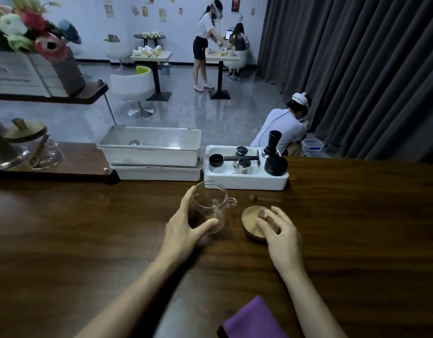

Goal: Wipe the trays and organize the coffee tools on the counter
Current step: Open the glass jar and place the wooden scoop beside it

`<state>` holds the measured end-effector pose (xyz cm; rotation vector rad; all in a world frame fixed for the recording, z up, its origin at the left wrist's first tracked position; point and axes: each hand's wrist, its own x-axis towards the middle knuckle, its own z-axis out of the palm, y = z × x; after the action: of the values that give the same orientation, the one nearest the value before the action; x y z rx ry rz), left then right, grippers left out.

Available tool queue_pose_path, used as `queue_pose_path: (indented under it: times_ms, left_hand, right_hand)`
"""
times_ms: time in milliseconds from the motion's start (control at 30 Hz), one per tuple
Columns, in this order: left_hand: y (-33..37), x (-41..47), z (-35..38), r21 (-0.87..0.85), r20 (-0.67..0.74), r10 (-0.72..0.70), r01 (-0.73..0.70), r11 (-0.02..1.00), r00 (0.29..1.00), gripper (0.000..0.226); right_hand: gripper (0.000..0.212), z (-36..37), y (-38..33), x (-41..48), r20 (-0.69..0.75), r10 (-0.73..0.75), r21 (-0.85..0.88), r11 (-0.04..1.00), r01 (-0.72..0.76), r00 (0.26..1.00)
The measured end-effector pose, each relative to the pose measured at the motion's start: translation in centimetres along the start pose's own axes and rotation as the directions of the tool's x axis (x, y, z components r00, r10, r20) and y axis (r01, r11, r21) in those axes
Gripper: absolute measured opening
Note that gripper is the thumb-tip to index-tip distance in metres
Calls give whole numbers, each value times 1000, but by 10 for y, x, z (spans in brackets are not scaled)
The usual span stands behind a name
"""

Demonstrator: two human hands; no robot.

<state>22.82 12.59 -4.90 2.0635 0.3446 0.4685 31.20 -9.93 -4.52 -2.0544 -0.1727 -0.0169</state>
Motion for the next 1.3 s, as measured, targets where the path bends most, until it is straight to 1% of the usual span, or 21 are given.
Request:
queue_pose_path:
  times_ms: [67, 167, 300, 367, 400, 433, 467, 533, 567, 633, 700, 800, 967, 1167, 1300]
  left_hand:
    - [-1, 0, 1, -5, 9, 2, -2, 1000, 1000, 97]
    - [-2, 0, 2, -7, 10, -3, 4, 1000, 1000, 97]
    - [-3, -1, 3, -3, -1, -15, 15, 1000, 1000, 94]
    - [-3, 0, 3, 10, -7, -14, 14, 1000, 1000, 92]
    - [-3, 0, 3, 12, -11, -14, 14, 1000, 1000, 92]
    - [-3, 0, 4, 14, -12, -13, 13, 1000, 1000, 92]
    - [-3, 0, 4, 14, -14, -13, 13, 1000, 1000, 92]
    - [-3, 1, 4, 13, -14, -12, 12, 1000, 1000, 91]
    - [-3, 0, 3, 15, -13, -10, 10, 1000, 1000, 91]
    - [-2, 0, 3, 11, -18, -15, 15, 1000, 1000, 92]
    - [-1, 0, 4, 8, -17, -19, 19, 1000, 1000, 92]
    - [0, 0, 4, 1, -10, -18, 18, 1000, 1000, 92]
    - [-2, 0, 5, -6, -9, -19, 19, 1000, 1000, 92]
    - [0, 0, 5, -28, -9, -17, 17, 999, 1000, 94]
    - [1, -1, 5, -34, -1, -15, 15, 999, 1000, 91]
  right_hand:
    - [31, 0, 0, -1, 20, 5, -64, 998, -4, 1000]
    - [29, 1, -1, 0, 76, -8, -82, 997, 14, 997]
    - [35, 2, 4, 0, 143, -17, -171, 984, 42, 990]
    - [35, -1, 4, 2, 189, -18, -208, 976, 58, 982]
    - [35, -3, 5, 5, 209, -25, -211, 975, 70, 978]
    - [34, -7, 5, 8, 217, -34, -176, 982, 73, 976]
    - [33, -11, 4, 12, 193, -43, -98, 993, 63, 980]
    - [24, -21, 6, 24, 80, -46, 60, 997, 41, 996]
    - [22, -26, 9, 33, 29, -50, 65, 997, 48, 998]
    - [27, -29, 18, 52, -14, -65, -75, 995, 64, 998]
    - [34, -28, 25, 68, -11, -59, -244, 968, 55, 998]
    - [39, -23, 33, 83, -10, -38, -383, 923, 31, 999]
    - [38, -19, 42, 94, -25, -57, -445, 895, 40, 998]
    - [18, -20, 42, 96, -35, -88, -480, 875, 61, 995]
    - [13, -21, 42, 91, -30, -154, -467, 876, 123, 988]
